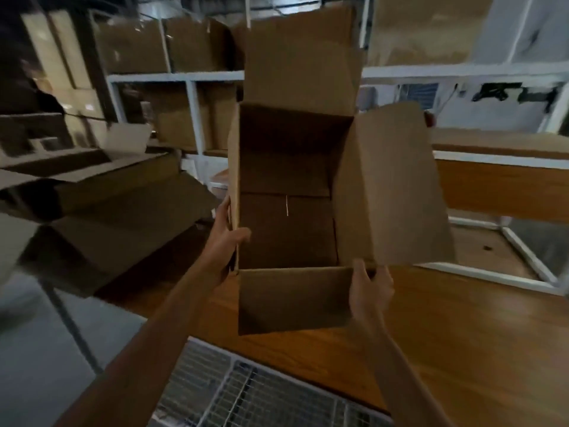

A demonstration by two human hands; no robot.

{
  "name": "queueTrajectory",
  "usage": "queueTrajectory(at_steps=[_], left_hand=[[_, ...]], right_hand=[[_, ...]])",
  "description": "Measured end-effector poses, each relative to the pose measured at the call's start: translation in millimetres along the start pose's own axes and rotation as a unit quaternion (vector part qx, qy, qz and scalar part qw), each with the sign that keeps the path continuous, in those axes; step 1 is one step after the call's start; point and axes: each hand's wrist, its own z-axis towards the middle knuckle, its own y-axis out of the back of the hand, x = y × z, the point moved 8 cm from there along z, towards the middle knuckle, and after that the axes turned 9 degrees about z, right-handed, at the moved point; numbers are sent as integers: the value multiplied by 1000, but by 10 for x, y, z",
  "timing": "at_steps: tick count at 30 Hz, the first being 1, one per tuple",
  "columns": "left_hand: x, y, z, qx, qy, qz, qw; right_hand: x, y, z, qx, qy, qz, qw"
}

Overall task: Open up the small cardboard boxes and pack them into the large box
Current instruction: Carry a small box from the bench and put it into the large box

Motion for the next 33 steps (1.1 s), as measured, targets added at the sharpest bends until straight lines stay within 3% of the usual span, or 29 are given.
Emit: queueTrajectory(at_steps=[4,13,24,29,33], left_hand=[[-306,1076,132,-40,-16,37,998],[-577,2988,186,-209,-25,51,976],[-718,4655,1057,-259,-63,55,962],[-641,5452,1820,-267,-40,117,956],[-587,6059,2320,-309,-24,214,926]], right_hand=[[233,-892,-266,45,39,1,998],[567,-2757,-876,180,53,0,982],[999,-4889,-927,251,109,62,960],[1078,-5885,-838,244,130,54,959],[1075,-6623,-783,252,126,48,958]])
